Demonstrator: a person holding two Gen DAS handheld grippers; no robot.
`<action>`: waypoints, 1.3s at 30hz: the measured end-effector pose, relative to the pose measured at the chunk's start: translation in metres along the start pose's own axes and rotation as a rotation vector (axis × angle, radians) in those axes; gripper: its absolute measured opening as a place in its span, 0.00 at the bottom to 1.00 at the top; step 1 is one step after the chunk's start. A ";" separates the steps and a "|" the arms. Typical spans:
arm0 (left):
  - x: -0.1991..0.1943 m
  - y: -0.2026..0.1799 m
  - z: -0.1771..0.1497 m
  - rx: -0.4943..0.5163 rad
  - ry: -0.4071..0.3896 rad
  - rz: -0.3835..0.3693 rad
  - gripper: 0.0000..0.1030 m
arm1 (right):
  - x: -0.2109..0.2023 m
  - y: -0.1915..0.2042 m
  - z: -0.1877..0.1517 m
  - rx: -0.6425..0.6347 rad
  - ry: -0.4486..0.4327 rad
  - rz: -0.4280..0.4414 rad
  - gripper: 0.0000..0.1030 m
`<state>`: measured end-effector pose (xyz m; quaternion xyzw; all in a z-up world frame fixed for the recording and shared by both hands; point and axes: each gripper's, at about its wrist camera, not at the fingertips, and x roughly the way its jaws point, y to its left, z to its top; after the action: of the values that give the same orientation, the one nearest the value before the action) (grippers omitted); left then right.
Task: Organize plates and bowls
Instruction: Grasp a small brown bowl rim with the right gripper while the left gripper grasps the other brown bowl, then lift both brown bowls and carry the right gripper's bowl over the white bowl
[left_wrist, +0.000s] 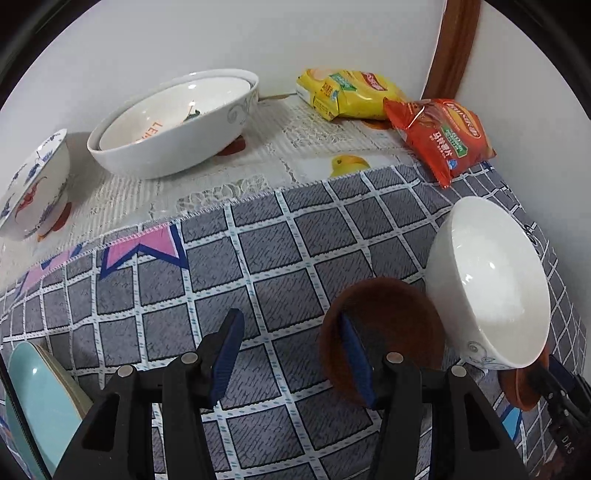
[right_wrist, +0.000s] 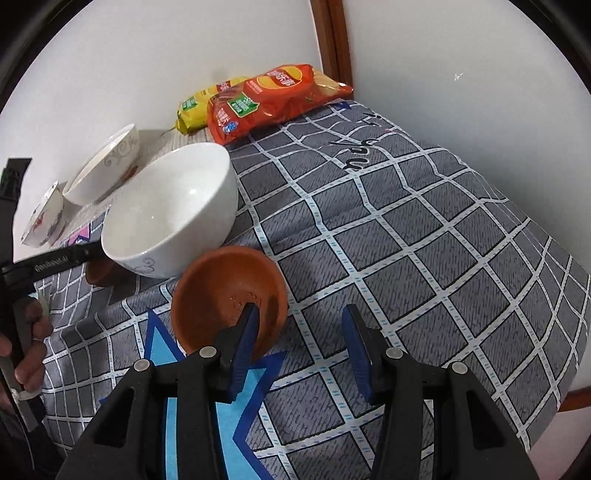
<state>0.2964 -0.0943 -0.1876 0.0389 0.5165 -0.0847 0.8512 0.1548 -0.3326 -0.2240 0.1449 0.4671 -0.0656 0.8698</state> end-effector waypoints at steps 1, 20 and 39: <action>0.001 0.000 -0.001 -0.002 0.003 -0.002 0.50 | 0.001 -0.001 0.000 0.009 0.004 0.007 0.44; 0.004 -0.003 -0.004 -0.009 0.010 -0.122 0.16 | 0.012 0.009 0.000 0.006 -0.005 0.030 0.17; 0.007 -0.006 -0.004 -0.016 0.004 -0.142 0.16 | 0.016 0.012 0.003 0.022 -0.003 0.062 0.13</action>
<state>0.2944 -0.1000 -0.1954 -0.0046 0.5202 -0.1405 0.8424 0.1689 -0.3223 -0.2335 0.1688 0.4601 -0.0439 0.8705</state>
